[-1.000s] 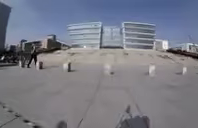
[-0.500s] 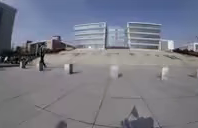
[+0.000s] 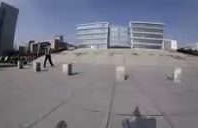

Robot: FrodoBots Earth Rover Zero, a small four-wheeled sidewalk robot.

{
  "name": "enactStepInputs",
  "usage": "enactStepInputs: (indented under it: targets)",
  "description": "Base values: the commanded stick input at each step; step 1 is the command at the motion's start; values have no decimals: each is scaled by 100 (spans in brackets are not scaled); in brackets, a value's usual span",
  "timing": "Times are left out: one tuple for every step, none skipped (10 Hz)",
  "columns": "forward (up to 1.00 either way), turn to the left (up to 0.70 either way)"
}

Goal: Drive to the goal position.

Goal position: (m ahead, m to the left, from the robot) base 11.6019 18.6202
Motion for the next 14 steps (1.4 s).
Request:
enactStepInputs:
  targets:
    - [100,5]
    - [100,0]
    - [100,0]
    - [100,0]
    - [100,0]
    - [100,0]
    - [100,0]
    - [100,2]
    - [100,3]
    - [100,8]
    - [100,8]
    - [100,9]
    - [100,1]
    - [100,0]
